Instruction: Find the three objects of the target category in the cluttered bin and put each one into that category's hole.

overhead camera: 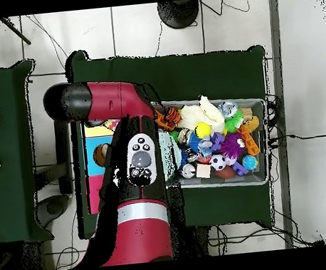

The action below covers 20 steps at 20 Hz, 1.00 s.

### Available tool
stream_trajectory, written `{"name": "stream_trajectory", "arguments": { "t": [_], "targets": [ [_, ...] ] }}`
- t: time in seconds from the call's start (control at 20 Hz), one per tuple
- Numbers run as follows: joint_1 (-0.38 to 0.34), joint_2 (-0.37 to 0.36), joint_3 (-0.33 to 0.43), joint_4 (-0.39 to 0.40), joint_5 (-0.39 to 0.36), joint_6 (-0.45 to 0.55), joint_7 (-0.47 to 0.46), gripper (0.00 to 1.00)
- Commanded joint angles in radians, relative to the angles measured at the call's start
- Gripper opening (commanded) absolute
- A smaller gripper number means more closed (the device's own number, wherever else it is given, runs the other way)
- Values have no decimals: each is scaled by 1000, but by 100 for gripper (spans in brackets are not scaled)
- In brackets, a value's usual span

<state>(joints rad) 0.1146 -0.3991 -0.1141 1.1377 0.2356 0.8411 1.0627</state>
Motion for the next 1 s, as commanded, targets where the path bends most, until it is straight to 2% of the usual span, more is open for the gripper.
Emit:
{"name": "stream_trajectory", "arguments": {
  "t": [0.05,0.3,0.5,0.55,0.7,0.85,0.9,1.0],
  "targets": [
    [-30,0,97,-1,-11,10,128,100],
    [-38,-16,85,8,-7,50,146,100],
    [-42,-48,91,60,-11,37,127,100],
    [-42,-58,95,73,-11,37,119,0],
    [-25,-61,59,67,-22,118,154,0],
    [-42,-46,78,42,-21,60,132,0],
    [-40,-45,62,50,-20,69,159,0],
    [-44,-39,58,48,-26,70,155,0]
  ]
}}
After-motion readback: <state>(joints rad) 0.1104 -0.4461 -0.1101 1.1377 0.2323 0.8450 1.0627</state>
